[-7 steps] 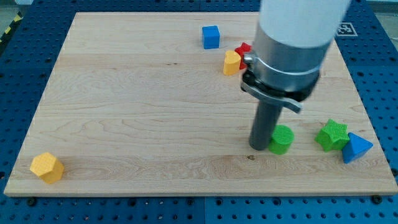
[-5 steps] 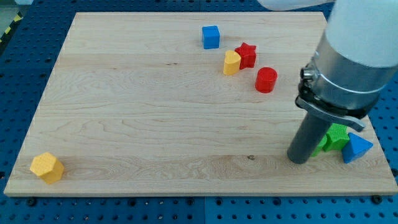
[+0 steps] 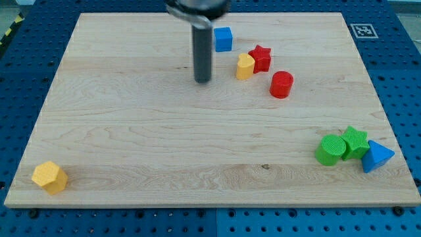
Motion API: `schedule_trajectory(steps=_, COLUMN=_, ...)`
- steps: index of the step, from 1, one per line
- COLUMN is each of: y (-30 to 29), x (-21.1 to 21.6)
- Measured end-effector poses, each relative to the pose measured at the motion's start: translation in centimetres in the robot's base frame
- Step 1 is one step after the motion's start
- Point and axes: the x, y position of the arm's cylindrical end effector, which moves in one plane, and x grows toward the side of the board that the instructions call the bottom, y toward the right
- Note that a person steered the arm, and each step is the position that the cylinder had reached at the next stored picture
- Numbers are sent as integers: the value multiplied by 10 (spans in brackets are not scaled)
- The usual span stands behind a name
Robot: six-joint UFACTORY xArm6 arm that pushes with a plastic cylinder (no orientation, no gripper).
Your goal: Push the blue triangle to the yellow heart and red star
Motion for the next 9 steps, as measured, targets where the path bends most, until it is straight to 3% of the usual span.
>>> schedule_trajectory(steps=1, y=-16, x=-69)
schedule_trajectory(steps=2, y=8, x=-101)
schedule_trajectory(steps=6, y=30, x=-116)
schedule_trajectory(steps=9, y=44, x=-85)
